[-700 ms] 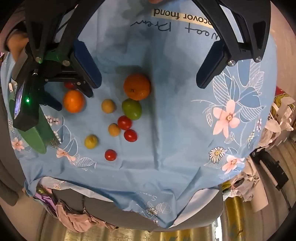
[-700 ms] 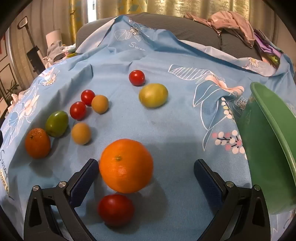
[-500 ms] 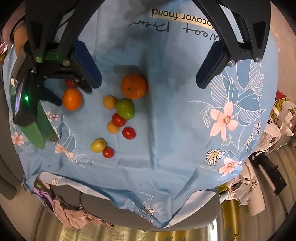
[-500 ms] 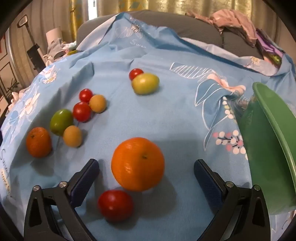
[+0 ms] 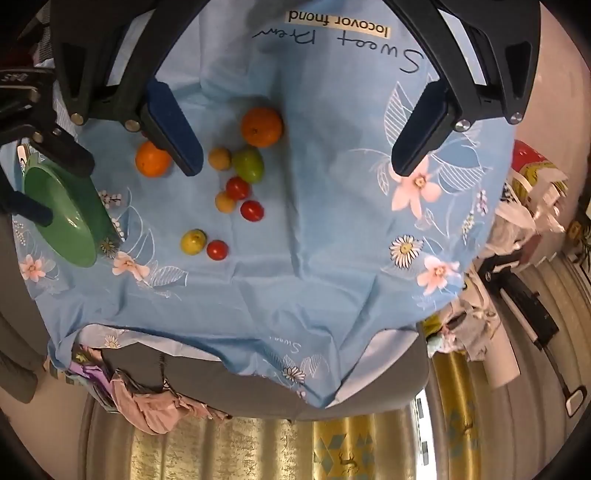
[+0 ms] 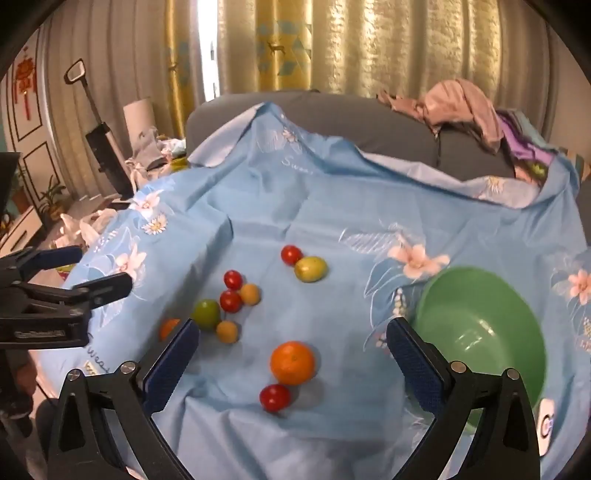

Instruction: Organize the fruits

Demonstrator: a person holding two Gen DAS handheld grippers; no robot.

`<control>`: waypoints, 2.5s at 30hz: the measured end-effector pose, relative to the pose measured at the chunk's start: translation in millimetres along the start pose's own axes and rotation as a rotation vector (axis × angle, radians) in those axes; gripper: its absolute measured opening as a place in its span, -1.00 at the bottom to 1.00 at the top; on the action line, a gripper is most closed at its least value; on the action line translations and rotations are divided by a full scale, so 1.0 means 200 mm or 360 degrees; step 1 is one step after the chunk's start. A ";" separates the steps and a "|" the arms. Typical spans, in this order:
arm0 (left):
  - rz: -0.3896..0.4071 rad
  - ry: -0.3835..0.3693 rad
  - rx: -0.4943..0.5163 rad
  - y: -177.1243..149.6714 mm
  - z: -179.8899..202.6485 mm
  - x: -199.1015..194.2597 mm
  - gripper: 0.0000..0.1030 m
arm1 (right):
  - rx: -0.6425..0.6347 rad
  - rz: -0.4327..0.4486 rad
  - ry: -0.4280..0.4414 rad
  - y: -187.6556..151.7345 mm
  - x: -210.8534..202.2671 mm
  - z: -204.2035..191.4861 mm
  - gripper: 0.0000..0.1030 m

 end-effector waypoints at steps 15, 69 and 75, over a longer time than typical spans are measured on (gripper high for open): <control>0.0057 0.0049 0.0105 0.04 0.05 -0.12 0.99 | 0.0008 0.0060 0.0087 0.06 -0.16 0.00 0.96; 0.0058 0.0027 0.0181 0.04 0.13 -0.15 0.99 | 0.0023 0.0055 0.0086 0.11 -0.22 0.06 0.96; 0.0056 0.0028 0.0184 0.03 0.14 -0.15 0.99 | 0.0024 0.0057 0.0088 0.11 -0.22 0.07 0.96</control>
Point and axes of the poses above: each gripper's, at about its wrist camera, not at the fingertips, and x roughly the way its jaws point, z to its right, y to its top, the point moved 3 cm from there along x, roughly the way its jaws point, and after that the axes turned 15 degrees about -y, right-handed, at the moved point
